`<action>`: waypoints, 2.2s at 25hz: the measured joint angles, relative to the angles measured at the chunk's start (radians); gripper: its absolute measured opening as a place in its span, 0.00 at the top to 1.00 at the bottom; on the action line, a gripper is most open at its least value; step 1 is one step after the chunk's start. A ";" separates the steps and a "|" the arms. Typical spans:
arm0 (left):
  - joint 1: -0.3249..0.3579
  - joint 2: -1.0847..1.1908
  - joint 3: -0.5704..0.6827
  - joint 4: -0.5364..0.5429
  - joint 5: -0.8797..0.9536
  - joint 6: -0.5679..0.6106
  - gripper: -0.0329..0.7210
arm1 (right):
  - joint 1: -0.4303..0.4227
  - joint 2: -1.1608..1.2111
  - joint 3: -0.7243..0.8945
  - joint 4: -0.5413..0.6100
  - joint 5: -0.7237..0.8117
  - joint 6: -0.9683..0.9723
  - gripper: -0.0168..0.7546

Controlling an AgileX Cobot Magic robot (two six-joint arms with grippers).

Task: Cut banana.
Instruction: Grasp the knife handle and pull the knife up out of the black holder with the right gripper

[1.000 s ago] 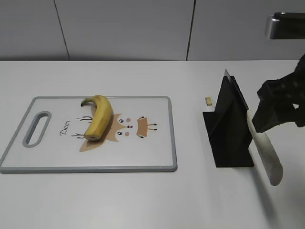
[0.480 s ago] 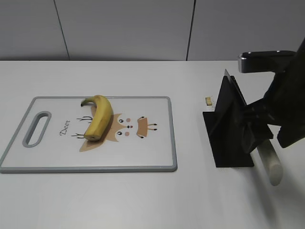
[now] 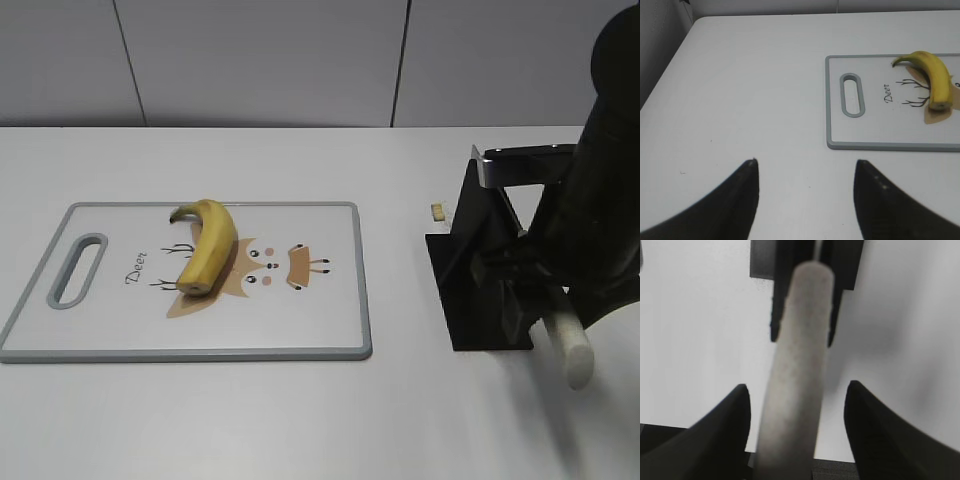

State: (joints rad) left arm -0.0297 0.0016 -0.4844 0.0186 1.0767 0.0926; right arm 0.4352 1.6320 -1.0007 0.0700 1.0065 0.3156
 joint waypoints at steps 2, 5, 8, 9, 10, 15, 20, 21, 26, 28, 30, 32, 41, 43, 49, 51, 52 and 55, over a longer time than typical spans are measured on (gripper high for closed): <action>0.000 0.000 0.000 0.000 0.000 0.000 0.19 | 0.000 0.003 0.000 0.000 -0.002 0.008 0.41; 0.000 0.000 0.000 0.000 0.000 0.000 0.19 | 0.000 0.004 0.000 0.001 -0.010 0.019 0.53; 0.000 0.000 0.000 0.000 0.000 0.000 0.19 | 0.002 0.004 -0.001 0.008 -0.018 0.039 0.75; 0.000 0.000 0.000 0.000 0.000 0.000 0.19 | 0.002 0.004 -0.001 0.008 -0.018 0.042 0.75; 0.000 0.000 0.000 0.000 0.000 0.000 0.19 | 0.002 0.004 -0.001 0.008 -0.018 0.046 0.75; 0.000 0.000 0.000 0.000 0.000 0.000 0.20 | 0.002 0.004 -0.001 0.008 -0.019 0.061 0.75; 0.000 0.000 0.000 0.000 0.000 0.000 0.20 | 0.002 0.004 -0.001 0.008 -0.019 0.064 0.75; 0.000 0.000 0.000 0.000 0.000 0.000 0.20 | 0.002 0.004 -0.001 0.008 -0.019 0.065 0.75; 0.000 0.000 0.000 0.000 0.000 0.000 0.22 | 0.002 -0.008 -0.001 0.007 -0.020 0.068 0.75; 0.000 0.000 0.000 0.000 0.000 0.000 0.22 | 0.002 -0.029 -0.001 0.005 -0.022 0.070 0.75; 0.000 0.000 0.000 0.000 0.000 0.000 0.22 | 0.002 -0.050 -0.001 0.004 -0.023 0.072 0.75; 0.000 0.000 0.000 0.000 0.000 0.000 0.22 | 0.002 -0.064 -0.001 0.003 -0.023 0.073 0.75; 0.000 0.000 0.000 0.000 0.000 0.000 0.22 | 0.002 -0.138 -0.001 -0.012 -0.038 0.097 0.75; 0.000 0.000 0.000 0.000 0.000 0.000 0.22 | 0.002 -0.152 -0.001 -0.013 -0.039 0.102 0.75; 0.000 0.000 0.000 0.000 0.000 0.000 0.22 | 0.002 -0.192 -0.001 -0.039 -0.042 0.131 0.75; 0.000 0.000 0.000 0.000 0.000 0.000 0.22 | 0.002 -0.212 -0.001 -0.050 -0.047 0.140 0.75; 0.000 0.000 0.000 0.000 0.000 0.000 0.22 | 0.002 -0.220 -0.001 -0.053 -0.051 0.143 0.75; 0.000 0.000 0.000 0.000 0.000 0.000 0.22 | 0.002 -0.247 -0.001 -0.062 -0.065 0.146 0.75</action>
State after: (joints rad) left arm -0.0297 0.0016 -0.4844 0.0188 1.0767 0.0926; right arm 0.4373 1.3851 -1.0019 0.0083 0.9412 0.4614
